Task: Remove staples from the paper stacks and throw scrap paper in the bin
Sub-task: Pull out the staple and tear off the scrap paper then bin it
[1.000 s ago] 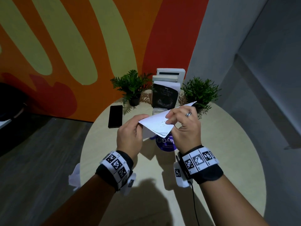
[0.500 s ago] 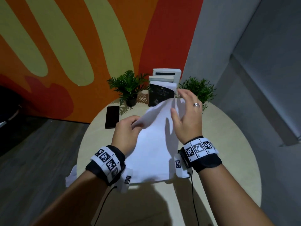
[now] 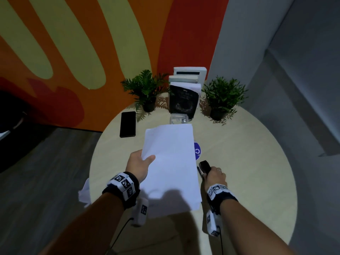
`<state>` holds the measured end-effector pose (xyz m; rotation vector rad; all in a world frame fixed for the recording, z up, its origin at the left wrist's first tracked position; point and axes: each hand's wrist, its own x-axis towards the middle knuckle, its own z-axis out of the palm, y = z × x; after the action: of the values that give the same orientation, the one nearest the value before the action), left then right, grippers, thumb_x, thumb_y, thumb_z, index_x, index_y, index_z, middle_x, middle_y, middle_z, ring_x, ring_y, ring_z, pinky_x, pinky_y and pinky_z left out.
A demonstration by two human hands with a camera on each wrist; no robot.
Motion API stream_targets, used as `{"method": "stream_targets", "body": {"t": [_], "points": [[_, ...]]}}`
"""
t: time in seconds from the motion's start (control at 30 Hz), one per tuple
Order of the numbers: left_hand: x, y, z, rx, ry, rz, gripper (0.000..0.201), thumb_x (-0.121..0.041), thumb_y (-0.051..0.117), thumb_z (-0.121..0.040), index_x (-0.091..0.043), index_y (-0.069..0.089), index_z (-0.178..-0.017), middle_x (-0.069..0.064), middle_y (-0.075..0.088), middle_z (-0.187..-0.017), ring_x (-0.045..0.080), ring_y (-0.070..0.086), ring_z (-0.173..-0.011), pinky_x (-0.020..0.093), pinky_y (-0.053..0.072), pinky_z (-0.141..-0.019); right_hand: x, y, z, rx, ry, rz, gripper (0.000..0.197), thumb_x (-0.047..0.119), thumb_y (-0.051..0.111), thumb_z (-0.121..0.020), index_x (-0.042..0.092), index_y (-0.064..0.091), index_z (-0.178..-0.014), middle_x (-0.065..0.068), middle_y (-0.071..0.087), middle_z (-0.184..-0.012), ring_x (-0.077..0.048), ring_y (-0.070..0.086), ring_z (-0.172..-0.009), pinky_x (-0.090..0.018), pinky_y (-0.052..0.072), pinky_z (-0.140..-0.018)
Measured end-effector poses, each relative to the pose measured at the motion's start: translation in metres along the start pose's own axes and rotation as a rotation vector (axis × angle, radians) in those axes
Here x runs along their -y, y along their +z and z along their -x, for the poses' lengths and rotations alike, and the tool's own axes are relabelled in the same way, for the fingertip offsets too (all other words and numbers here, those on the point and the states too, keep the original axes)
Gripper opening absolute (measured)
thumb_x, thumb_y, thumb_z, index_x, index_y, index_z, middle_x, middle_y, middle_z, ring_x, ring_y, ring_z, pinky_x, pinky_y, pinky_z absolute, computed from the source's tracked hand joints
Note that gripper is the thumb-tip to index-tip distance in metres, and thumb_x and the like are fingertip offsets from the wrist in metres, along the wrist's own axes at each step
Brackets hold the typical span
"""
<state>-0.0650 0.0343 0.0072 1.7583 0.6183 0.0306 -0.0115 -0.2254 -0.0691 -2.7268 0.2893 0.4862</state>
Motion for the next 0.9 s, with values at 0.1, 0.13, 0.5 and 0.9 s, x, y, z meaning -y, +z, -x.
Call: {"method": "stream_targets", "body": {"t": [0.1,0.13,0.5,0.9], "points": [[0.002,-0.002,-0.002,0.027,0.004,0.008,0.011,-0.014,0.066,-0.095,-0.022,0.068,-0.089,-0.001,0.074,-0.086,0.026,0.072,-0.079,0.034,0.057,-0.07,0.004,-0.013,-0.007,-0.078,0.021,-0.181,0.028,0.022,0.049,-0.096,0.003,0.048,-0.117,-0.021,0.059,-0.117,-0.039,0.056,-0.107,-0.043,0.049,-0.086],[0.001,-0.002,-0.002,0.039,0.005,0.012,0.013,-0.014,0.066,-0.095,-0.025,0.069,-0.088,0.001,0.076,-0.088,0.027,0.074,-0.081,0.037,0.058,-0.074,0.008,-0.024,-0.008,-0.111,0.018,-0.262,0.029,0.022,0.05,-0.097,0.002,0.047,-0.118,-0.022,0.061,-0.113,-0.039,0.06,-0.101,-0.04,0.049,-0.08],[-0.001,0.013,0.003,0.225,0.114,-0.014,0.007,-0.018,0.067,-0.089,-0.017,0.073,-0.087,0.011,0.078,-0.093,0.033,0.074,-0.085,0.045,0.058,-0.082,0.093,-0.151,0.013,-0.445,-0.436,-0.842,0.04,0.031,0.052,-0.098,0.009,0.046,-0.131,-0.001,0.059,-0.113,-0.015,0.054,-0.1,-0.019,0.04,-0.079],[-0.02,0.012,0.014,0.275,0.12,0.173,0.013,-0.021,0.066,-0.086,-0.025,0.077,-0.092,0.013,0.078,-0.099,0.041,0.073,-0.095,0.064,0.054,-0.091,0.119,-0.142,0.012,-0.42,-0.413,-0.655,0.044,0.046,0.048,-0.096,0.008,0.053,-0.118,-0.002,0.059,-0.093,-0.019,0.051,-0.084,-0.026,0.038,-0.073]]}}
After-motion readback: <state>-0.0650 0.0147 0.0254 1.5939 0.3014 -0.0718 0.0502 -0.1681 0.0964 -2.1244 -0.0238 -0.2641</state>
